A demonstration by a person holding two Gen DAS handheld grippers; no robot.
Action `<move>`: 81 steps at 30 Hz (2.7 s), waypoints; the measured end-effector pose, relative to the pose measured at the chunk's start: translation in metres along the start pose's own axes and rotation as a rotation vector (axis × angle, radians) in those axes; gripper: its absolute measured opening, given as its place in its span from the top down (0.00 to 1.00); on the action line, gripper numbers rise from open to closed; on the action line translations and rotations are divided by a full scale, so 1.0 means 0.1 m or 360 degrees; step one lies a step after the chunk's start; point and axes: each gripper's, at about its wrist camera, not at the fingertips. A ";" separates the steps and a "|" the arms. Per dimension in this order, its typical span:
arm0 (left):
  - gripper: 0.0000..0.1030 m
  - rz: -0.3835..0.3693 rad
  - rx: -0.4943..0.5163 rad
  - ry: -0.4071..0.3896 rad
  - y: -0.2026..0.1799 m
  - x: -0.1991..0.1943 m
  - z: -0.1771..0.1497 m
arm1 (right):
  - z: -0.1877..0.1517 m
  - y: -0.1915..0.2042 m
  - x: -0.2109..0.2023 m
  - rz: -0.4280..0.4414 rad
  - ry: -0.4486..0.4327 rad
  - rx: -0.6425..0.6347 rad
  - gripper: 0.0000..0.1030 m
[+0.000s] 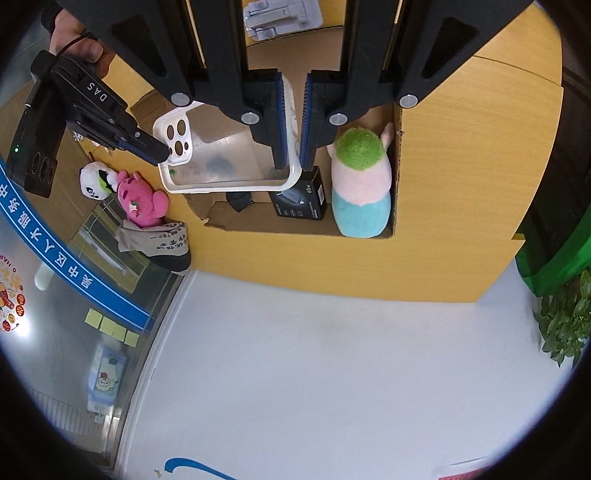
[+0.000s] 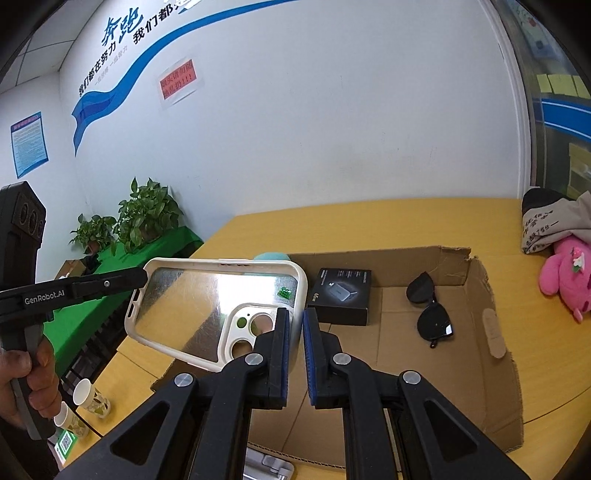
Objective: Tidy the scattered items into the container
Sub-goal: 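Lift the phone case with the right gripper and carry it over the box, then lower the phone case into the box and open the right gripper, then move the right gripper to the white phone stand and grasp it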
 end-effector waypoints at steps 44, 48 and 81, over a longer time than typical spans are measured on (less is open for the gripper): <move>0.27 0.0317 0.0124 0.0183 0.39 0.55 -0.67 | -0.83 0.04 0.79 -0.0135 0.0305 0.0001 0.08; 0.24 0.0223 0.0138 0.0052 0.24 0.36 -0.95 | -0.97 0.08 0.46 -0.0079 0.0219 -0.0075 0.07; 0.31 -0.0019 -0.0077 0.0249 0.07 0.77 -2.29 | -1.95 0.08 0.49 0.0181 0.0533 -0.0269 0.61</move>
Point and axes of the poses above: each gripper's, at about its wrist camera, not at the fingertips, and x roughly the way its jaws point, y to its left, z to its top, and after that the axes turned 8 degrees about -z, right-handed
